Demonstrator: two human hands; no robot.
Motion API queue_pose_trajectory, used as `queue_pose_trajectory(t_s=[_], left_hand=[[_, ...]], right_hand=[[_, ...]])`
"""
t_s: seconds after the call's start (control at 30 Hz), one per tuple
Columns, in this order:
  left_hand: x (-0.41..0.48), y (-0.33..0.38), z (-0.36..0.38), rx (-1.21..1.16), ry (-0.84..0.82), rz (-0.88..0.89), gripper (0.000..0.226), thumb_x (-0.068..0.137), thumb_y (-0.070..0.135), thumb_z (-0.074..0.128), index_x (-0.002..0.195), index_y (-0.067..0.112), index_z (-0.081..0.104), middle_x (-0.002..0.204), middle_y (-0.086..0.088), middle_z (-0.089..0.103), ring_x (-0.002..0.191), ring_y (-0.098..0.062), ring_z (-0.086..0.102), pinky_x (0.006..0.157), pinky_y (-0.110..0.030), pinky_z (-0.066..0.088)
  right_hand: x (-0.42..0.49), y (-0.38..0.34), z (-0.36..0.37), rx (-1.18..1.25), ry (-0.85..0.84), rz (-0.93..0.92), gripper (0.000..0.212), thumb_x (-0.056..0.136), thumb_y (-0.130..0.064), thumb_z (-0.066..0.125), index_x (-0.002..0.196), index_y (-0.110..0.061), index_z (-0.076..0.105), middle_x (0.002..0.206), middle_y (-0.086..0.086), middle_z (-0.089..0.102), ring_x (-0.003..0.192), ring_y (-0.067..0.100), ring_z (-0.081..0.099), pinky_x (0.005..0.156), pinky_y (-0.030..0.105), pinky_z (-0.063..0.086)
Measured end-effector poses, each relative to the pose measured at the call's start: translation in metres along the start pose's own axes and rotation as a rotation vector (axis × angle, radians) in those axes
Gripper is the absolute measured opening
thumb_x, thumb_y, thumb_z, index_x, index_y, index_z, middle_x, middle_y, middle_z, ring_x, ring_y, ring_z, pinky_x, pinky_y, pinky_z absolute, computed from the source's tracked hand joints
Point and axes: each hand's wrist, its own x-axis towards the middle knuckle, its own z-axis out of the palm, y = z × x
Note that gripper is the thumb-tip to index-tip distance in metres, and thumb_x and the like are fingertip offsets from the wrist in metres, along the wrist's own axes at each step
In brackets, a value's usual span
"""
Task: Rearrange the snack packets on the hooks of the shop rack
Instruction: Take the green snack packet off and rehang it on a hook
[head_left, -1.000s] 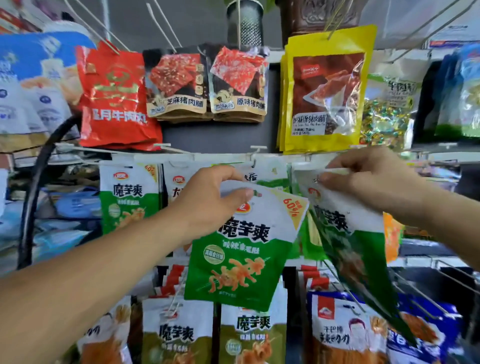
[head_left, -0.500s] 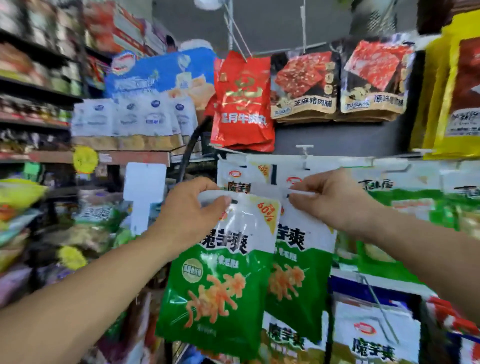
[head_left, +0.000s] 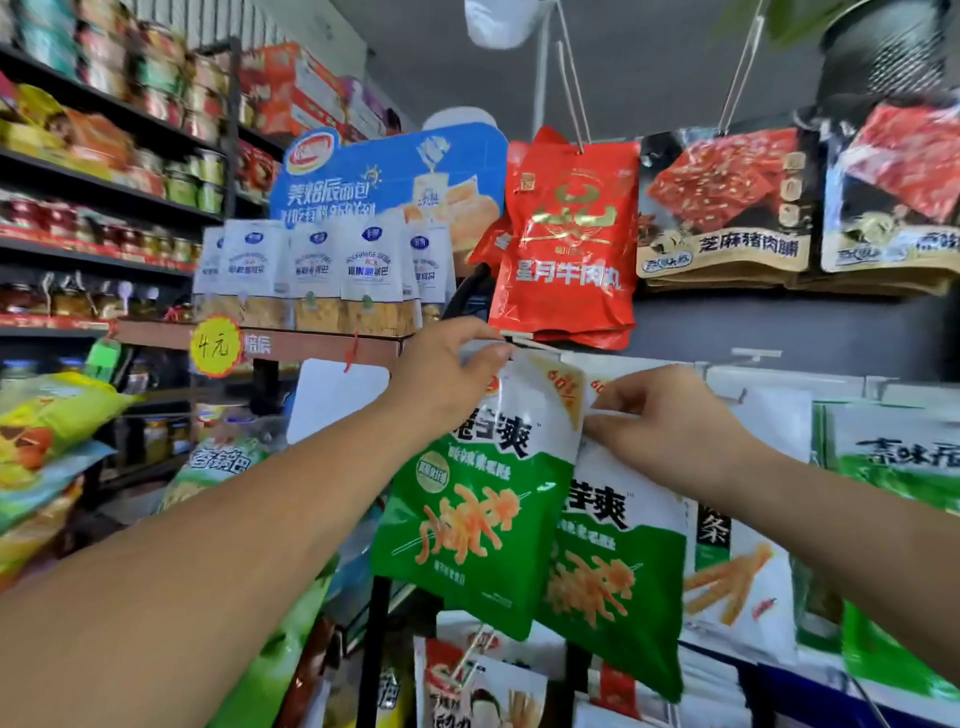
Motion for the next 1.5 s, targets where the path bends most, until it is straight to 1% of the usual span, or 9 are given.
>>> queue_pose_trajectory(t_s=[0.13,0.3,0.5,0.63,0.77,0.9,1.07,1.17,1.5], left_hand=[[0.008,-0.001,0.007,-0.058,0.044,0.027,0.012,0.098,0.024,0.068,0.101,0.018,0.077,0.102,0.007,0.074,0.092,-0.001,0.063,0.084,-0.012,0.047],[-0.004,-0.008,0.007,-0.141,0.053,0.037,0.009,0.095,0.027,0.072,0.089,0.033,0.075,0.089,0.015,0.074,0.083,-0.006,0.072,0.081,-0.028,0.059],[-0.006,0.010,0.009,-0.109,0.004,0.066,0.011,0.098,0.021,0.069,0.089,0.027,0.073,0.085,0.017,0.070,0.065,0.013,0.067,0.063,-0.008,0.054],[-0.001,0.005,0.000,-0.099,-0.109,-0.014,0.013,0.102,0.024,0.062,0.097,0.028,0.072,0.096,0.020,0.069,0.082,0.009,0.066,0.075,-0.009,0.052],[0.003,-0.006,0.001,-0.086,-0.021,-0.054,0.016,0.100,0.022,0.066,0.102,0.012,0.079,0.098,0.010,0.071,0.100,-0.012,0.068,0.095,-0.032,0.053],[0.006,-0.005,0.021,-0.010,-0.015,-0.026,0.018,0.099,0.015,0.064,0.101,0.008,0.081,0.101,-0.003,0.076,0.099,-0.011,0.065,0.090,-0.021,0.049],[0.001,-0.006,0.024,-0.051,0.026,-0.053,0.016,0.099,0.018,0.064,0.097,0.016,0.080,0.091,0.014,0.070,0.088,0.005,0.061,0.069,0.007,0.038],[-0.011,-0.009,0.011,-0.019,0.007,0.013,0.015,0.100,0.021,0.065,0.101,0.017,0.080,0.096,0.012,0.072,0.091,0.002,0.064,0.077,-0.002,0.042],[-0.004,0.011,-0.006,-0.079,-0.010,0.052,0.012,0.095,0.021,0.073,0.085,0.027,0.076,0.083,0.018,0.071,0.071,0.020,0.062,0.065,0.003,0.044]], right_hand=[[-0.010,0.007,-0.013,-0.135,0.012,-0.033,0.024,0.083,-0.028,0.075,0.060,-0.032,0.069,0.059,-0.014,0.065,0.066,0.013,0.059,0.064,0.032,0.049],[-0.035,0.012,-0.035,-0.035,-0.069,-0.056,0.019,0.086,-0.019,0.078,0.068,-0.023,0.079,0.066,-0.003,0.074,0.067,0.024,0.067,0.061,0.037,0.053],[-0.047,0.006,-0.042,0.103,-0.159,-0.117,0.018,0.091,-0.012,0.077,0.074,-0.010,0.079,0.047,-0.017,0.060,0.041,-0.002,0.051,0.044,0.009,0.036],[-0.051,0.002,-0.048,0.103,-0.198,-0.140,0.022,0.090,-0.007,0.078,0.068,-0.009,0.076,0.043,-0.016,0.056,0.039,0.000,0.049,0.043,0.007,0.033],[-0.056,-0.001,-0.067,0.139,-0.196,-0.147,0.025,0.083,-0.002,0.081,0.060,-0.008,0.075,0.047,0.000,0.059,0.039,0.002,0.044,0.043,0.010,0.032],[-0.064,0.003,-0.079,0.142,-0.176,-0.141,0.022,0.079,-0.006,0.084,0.060,-0.013,0.076,0.049,0.000,0.060,0.043,0.008,0.044,0.044,0.017,0.034],[-0.068,0.008,-0.074,0.184,-0.173,-0.129,0.019,0.085,-0.011,0.082,0.066,-0.010,0.077,0.051,0.002,0.059,0.046,0.012,0.045,0.054,0.026,0.044],[-0.058,0.000,-0.059,0.199,-0.134,-0.142,0.018,0.088,-0.018,0.081,0.070,-0.014,0.078,0.053,0.000,0.060,0.046,0.011,0.045,0.051,0.024,0.040],[-0.031,-0.020,-0.003,0.045,0.094,-0.210,0.009,0.088,-0.045,0.077,0.088,-0.037,0.081,0.092,-0.015,0.080,0.095,0.014,0.073,0.084,0.039,0.059]])
